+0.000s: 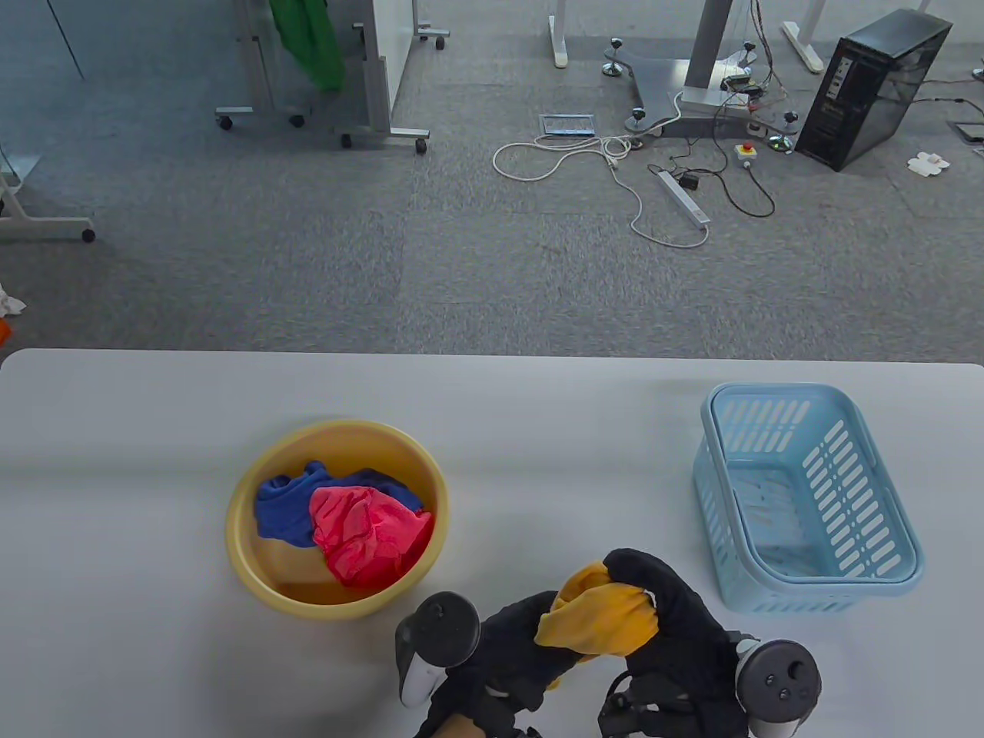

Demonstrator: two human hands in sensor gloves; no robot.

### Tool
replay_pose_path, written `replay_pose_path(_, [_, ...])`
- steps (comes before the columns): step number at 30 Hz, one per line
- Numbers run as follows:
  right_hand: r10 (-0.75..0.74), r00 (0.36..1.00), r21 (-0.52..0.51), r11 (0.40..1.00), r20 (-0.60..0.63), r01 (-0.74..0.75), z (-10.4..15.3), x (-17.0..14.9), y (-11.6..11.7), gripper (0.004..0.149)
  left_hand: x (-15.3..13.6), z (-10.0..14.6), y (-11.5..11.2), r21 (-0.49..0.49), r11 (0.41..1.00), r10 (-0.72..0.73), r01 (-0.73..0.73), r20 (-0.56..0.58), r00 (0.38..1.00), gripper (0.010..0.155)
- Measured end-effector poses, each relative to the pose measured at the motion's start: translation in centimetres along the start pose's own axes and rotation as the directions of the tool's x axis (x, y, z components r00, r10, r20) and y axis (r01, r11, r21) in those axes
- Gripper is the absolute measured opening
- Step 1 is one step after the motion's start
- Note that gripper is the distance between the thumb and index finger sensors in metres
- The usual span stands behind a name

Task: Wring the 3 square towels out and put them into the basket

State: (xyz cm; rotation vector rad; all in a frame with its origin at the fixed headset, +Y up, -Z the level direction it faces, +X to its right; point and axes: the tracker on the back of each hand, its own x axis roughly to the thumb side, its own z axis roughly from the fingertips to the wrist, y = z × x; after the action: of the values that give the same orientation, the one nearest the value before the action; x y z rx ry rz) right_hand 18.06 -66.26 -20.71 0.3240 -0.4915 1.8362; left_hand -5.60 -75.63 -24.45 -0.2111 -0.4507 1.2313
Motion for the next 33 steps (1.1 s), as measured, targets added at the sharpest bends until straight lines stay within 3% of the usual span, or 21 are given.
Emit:
replay_pose_path(4, [-0.017,0.998,-0.039,0.999,-0.064,0.014,0.0,-0.3,-0.5,0.052,-0.1,0.1,0.5,0.059,0.993,0.102,-0.103,0.012,0.995,0.056])
replay_pose_path(10, [-0.060,0.987,-0.033,0.998,-0.151,0.055,-0.2,-1.6,-0.6,0.049,0.5,0.3,2.2,0.140,0.989,0.046,-0.056,0.072,0.996,0.056])
replay_pose_path(15, [-0.064,0.979,-0.006,0.998,-0.192,0.064,-0.3,-2.4,0.0,0.050,0.3,0.4,2.7,0.177,0.966,0.174,-0.189,0.093,0.980,0.055])
replay_pose_path(19, [-0.166,0.941,0.040,0.982,-0.295,0.186,0.0,-3.6,1.3,0.051,0.3,0.5,3.0,0.207,0.931,0.282,-0.301,0.118,0.952,0.055])
replay_pose_path(29, [-0.195,0.921,0.173,0.949,-0.336,0.264,0.6,-4.0,5.3,0.056,-0.1,0.4,3.1,0.135,0.764,0.605,-0.630,0.188,0.774,0.054])
replay_pose_path(31, [-0.192,0.927,0.203,0.942,-0.323,0.266,0.6,-3.9,5.7,0.059,-0.2,0.5,3.5,0.134,0.759,0.611,-0.637,0.190,0.768,0.055])
replay_pose_path(33, [-0.167,0.940,0.225,0.944,-0.298,0.239,0.4,-3.8,5.4,0.061,0.0,0.7,3.9,0.157,0.801,0.552,-0.578,0.182,0.814,0.055])
